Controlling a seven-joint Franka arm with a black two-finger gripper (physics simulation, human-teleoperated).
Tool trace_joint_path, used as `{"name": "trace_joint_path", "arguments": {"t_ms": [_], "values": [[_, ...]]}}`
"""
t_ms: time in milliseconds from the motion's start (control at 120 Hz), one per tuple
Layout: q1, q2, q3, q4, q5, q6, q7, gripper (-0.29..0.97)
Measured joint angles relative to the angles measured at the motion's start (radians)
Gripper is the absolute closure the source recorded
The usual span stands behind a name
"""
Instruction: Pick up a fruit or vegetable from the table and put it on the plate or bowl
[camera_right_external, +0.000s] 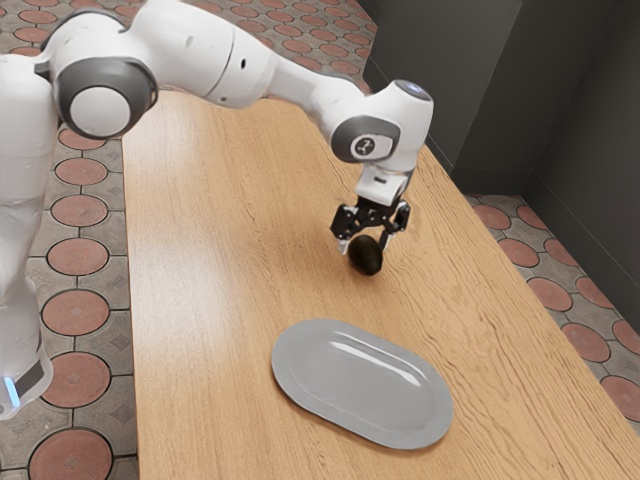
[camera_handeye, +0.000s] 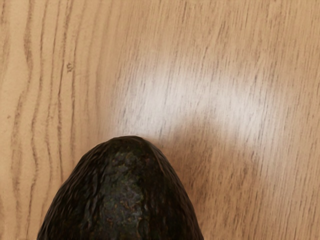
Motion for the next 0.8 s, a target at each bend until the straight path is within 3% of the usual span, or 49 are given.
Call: {"name": "trace_joint_path", "arguments": {"t_ms": [275,483,800], "values": [[0.008,0.063,0.003,0.001,-0.025,0.073,-0.010,0.03],[0.007,0.068,0.003,0.001,-0.030,0.099,-0.019,0.31],[0.001,-0.004,0.008,0.003,-0.025,0.075,-0.053,0.33]]}}
